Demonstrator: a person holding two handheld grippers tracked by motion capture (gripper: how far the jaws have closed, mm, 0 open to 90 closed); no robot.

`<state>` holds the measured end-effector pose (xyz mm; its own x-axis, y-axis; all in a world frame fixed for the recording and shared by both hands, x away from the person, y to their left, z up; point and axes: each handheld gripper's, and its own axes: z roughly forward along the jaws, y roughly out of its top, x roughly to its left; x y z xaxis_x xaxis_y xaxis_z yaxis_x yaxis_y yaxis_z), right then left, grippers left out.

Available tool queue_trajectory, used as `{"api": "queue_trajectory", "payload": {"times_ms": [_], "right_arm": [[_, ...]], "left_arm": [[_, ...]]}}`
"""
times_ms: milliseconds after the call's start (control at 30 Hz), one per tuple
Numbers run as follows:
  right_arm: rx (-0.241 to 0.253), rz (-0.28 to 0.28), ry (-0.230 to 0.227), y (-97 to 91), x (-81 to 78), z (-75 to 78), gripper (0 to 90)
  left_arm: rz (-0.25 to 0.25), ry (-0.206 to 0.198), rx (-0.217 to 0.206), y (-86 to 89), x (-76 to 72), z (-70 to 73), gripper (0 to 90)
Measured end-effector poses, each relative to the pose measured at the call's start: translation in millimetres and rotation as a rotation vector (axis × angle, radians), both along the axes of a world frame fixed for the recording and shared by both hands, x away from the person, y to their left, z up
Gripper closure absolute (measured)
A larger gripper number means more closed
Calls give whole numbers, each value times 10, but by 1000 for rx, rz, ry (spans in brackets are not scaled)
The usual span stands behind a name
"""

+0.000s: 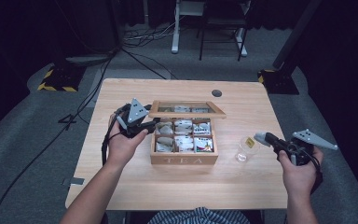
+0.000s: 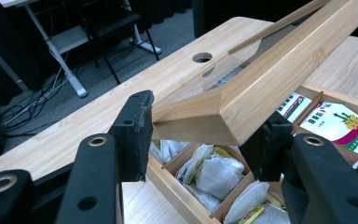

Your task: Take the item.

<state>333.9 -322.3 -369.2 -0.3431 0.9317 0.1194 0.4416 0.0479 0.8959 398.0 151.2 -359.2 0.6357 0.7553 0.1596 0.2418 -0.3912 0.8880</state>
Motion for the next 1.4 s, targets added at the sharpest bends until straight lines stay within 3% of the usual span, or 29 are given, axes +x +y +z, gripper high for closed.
{"api": "queue_trajectory", "payload": {"times_ms": [467, 1267, 1400], "right_arm": [[-37, 8, 59, 48, 67, -92, 897], [-86, 50, 109, 206, 236, -378, 893], [-71, 62, 107, 221, 247, -379, 765]], "left_arm": [[0, 0, 4, -2, -2, 1, 489], [2, -2, 11, -9, -3, 0, 488], [2, -2, 11, -8, -3, 0, 487]]}}
